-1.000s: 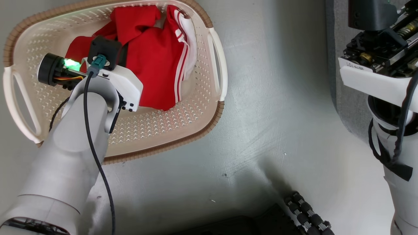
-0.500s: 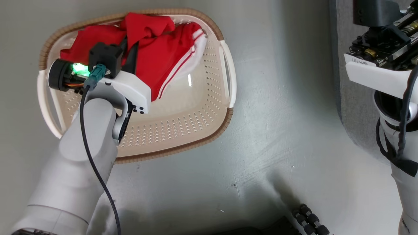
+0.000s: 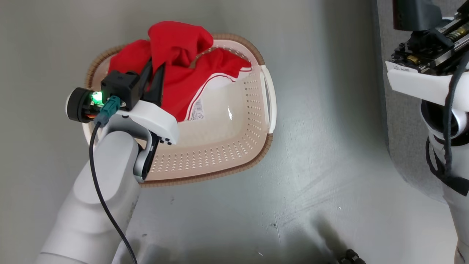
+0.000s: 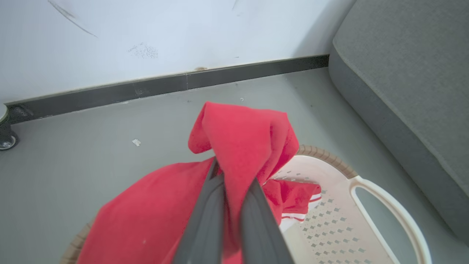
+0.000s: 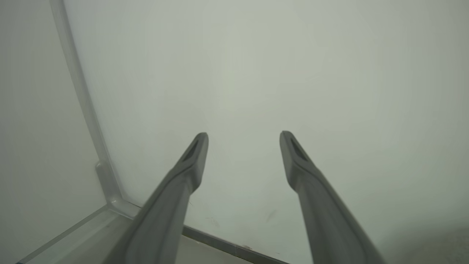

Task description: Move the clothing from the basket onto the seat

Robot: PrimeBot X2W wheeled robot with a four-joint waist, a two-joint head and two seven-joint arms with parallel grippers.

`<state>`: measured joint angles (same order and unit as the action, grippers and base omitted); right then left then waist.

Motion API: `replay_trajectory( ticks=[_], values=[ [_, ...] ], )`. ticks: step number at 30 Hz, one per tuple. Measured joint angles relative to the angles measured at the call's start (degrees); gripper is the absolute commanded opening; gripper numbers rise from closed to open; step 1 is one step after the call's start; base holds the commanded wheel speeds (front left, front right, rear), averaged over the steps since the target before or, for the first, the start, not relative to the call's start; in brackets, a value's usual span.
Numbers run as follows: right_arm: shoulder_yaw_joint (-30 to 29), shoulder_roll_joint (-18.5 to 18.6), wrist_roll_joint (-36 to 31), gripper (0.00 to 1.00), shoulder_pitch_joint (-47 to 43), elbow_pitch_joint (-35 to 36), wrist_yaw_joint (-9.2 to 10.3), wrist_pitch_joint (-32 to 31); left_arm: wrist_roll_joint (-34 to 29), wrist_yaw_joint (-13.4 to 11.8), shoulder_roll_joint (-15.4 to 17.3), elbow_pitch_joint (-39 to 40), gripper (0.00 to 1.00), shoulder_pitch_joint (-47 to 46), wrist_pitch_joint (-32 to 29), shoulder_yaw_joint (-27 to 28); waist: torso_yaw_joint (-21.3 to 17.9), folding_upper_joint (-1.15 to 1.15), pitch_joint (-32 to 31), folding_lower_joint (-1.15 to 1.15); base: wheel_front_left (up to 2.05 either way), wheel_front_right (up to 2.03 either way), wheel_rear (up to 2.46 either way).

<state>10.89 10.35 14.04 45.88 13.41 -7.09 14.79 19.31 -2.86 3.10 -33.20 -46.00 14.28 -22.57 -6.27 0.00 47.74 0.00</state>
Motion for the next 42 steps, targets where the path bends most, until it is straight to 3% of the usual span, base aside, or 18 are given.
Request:
replay_trajectory(
  ticks=[17, 26, 42],
  values=[
    [-0.87, 0.52, 0.01, 1.00, -7.42, -2.98, 0.00, 0.00, 1.08, 1.10, -0.59, 12.37, 0.00, 5.04, 0.02, 1.87, 3.22, 0.00, -9.81, 0.00, 0.00, 0.00, 0.00],
    [-1.48, -0.02, 0.09, 1.00, -12.14, -4.58, 0.00, 0.00, 3.79, 3.07, -0.75, 18.25, 0.00, 7.26, 0.02, 4.74, 4.34, 0.00, -15.80, 0.00, 0.00, 0.00, 0.00],
    [0.47, -0.38, 0.62, 1.00, -19.34, -8.32, 0.00, 0.00, 3.98, 4.64, -0.60, 21.63, 0.00, 10.59, 0.04, 4.39, 5.38, 0.00, -25.87, 0.00, 0.00, 0.00, 0.00]
  ],
)
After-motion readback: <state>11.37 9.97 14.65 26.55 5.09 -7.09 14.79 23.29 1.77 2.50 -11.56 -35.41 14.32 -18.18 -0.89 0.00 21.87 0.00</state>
